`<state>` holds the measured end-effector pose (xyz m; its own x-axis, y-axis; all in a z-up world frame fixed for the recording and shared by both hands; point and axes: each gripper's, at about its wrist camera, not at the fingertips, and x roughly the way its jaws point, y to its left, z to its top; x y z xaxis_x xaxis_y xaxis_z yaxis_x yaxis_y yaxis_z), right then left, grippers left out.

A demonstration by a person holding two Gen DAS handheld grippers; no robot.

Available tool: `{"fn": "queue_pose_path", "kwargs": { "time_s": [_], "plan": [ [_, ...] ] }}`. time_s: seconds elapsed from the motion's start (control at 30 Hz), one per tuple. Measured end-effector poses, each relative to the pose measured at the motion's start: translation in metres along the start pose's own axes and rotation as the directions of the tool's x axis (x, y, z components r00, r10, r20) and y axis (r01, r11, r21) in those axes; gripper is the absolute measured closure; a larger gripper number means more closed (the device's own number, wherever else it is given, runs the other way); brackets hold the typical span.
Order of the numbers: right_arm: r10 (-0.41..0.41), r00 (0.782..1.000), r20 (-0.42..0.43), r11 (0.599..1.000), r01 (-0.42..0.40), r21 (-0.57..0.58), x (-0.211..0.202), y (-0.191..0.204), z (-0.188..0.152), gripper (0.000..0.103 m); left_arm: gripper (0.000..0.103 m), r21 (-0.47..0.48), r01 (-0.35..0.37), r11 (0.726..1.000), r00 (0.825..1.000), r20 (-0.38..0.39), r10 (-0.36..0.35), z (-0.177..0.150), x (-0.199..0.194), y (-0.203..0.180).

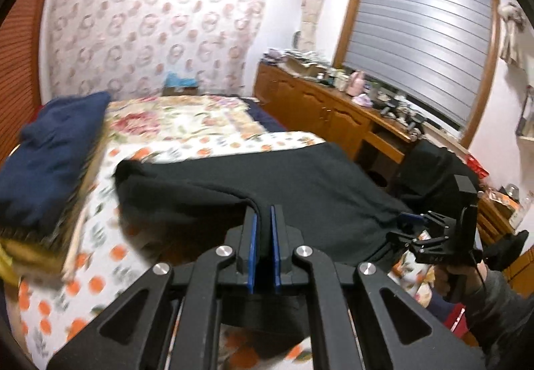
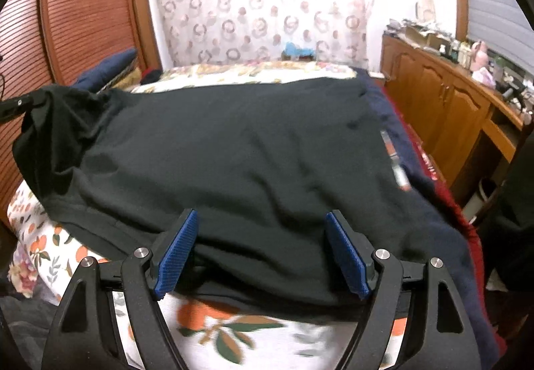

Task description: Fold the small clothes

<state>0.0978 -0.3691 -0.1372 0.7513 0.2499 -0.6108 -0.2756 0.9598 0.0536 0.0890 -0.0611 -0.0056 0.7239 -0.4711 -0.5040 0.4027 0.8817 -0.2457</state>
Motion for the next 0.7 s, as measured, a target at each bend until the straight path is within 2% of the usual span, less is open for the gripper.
{"fn": "queue_pose_path", "kwargs": {
  "time_s": [0.1, 0.23, 0.43, 0.53, 0.6, 0.7],
  "plan": [
    [0.006, 1.0, 0.024, 1.0, -0.006, 0.01, -0.013, -0.012, 0.005, 0.023, 0.099, 0.037, 0.043, 0.998, 0.999, 0.001, -0.043, 0.022, 0.014, -0.021],
    [-0.028, 0.997, 0.066, 1.0, 0.028, 0.003, -0.032, -0.025, 0.007, 0.023, 0.099, 0.104, 0.105, 0.989, 0.994, -0.007, -0.105, 0.048, 0.034, -0.06],
    [-0.079, 0.992, 0.101, 0.997, 0.078, 0.011, -0.056, -0.042, 0.005, 0.023, 0.099, 0.201, 0.198, 0.959, 0.98, -0.041, -0.194, 0.081, 0.063, -0.125],
    [-0.1, 0.989, 0.109, 0.995, 0.096, 0.034, -0.063, -0.052, 0.003, 0.023, 0.098, 0.23, 0.232, 0.945, 0.972, -0.074, -0.221, 0.088, 0.079, -0.155],
    [-0.091, 0.99, 0.108, 0.995, 0.085, 0.054, -0.067, -0.064, 0.003, 0.023, 0.098, 0.236, 0.223, 0.946, 0.974, -0.093, -0.206, 0.089, 0.089, -0.165],
    [-0.101, 0.989, 0.105, 0.994, 0.095, 0.059, -0.069, -0.07, 0.001, 0.023, 0.098, 0.235, 0.246, 0.941, 0.963, -0.167, -0.21, 0.081, 0.108, -0.17]
  ]
}}
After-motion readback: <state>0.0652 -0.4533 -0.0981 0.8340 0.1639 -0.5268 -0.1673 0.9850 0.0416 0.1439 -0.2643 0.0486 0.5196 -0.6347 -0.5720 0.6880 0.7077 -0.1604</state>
